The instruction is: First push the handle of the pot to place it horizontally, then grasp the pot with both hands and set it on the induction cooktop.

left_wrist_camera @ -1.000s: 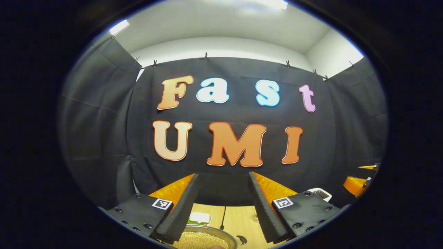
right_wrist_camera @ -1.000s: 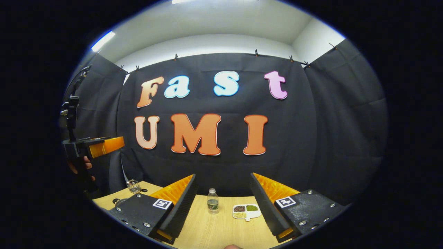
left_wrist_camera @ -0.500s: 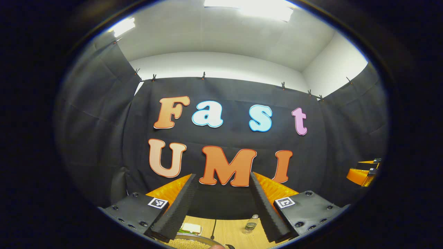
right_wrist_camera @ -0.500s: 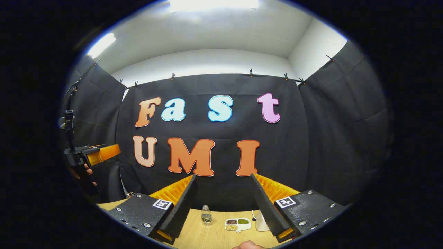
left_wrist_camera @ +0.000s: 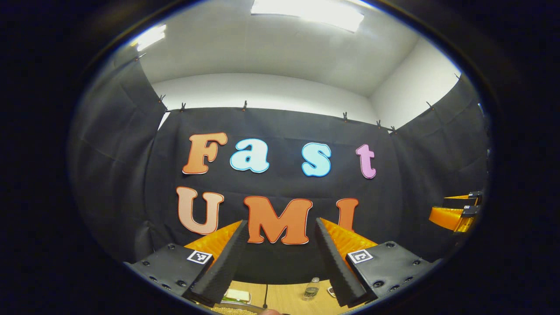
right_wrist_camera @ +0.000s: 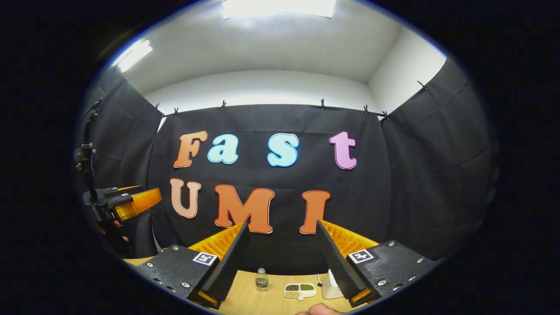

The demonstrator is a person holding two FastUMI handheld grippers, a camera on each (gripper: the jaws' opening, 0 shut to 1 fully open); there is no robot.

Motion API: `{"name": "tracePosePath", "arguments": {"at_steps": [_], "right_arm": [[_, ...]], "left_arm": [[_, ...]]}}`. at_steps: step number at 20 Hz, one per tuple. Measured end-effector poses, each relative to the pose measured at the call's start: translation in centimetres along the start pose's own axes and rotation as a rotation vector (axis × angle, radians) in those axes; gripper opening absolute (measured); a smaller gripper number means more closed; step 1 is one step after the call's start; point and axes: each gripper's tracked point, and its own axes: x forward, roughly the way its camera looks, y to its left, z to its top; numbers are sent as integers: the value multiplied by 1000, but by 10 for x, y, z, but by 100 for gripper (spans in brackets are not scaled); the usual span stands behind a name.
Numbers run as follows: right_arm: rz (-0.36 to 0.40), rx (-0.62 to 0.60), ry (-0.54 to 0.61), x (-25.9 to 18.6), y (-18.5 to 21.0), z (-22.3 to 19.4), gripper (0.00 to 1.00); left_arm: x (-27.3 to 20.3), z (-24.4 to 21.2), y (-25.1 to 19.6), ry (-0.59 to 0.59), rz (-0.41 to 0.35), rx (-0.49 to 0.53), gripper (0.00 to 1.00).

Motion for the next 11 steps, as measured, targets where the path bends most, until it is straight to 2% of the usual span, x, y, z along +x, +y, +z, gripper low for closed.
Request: {"name": "tracePosePath", "arguments": {"at_steps": [2,4,5,6,7,9,10,11], "right_arm": [[8,8,-2,1,5,2,93],[16,2,-6,1,8,3,89],[21,-4,-7,0,9,5,93],[26,-8,-1,-1,10,4,89],[28,-9,7,-2,11,4,93],[24,-9,5,-3,7,9,93],[23,-12,0,-3,6,12,98],[20,-16,-2,-4,4,13,98]], "left_arm": [[0,-4,2,8,2,1,96],[1,-2,1,8,4,1,97],[3,-2,2,7,1,-2,97],[4,-1,3,7,0,-5,97],[4,1,4,8,-1,-9,96],[6,5,7,2,4,-22,97],[7,6,7,2,9,-28,96],[8,5,10,5,13,-32,96]]}}
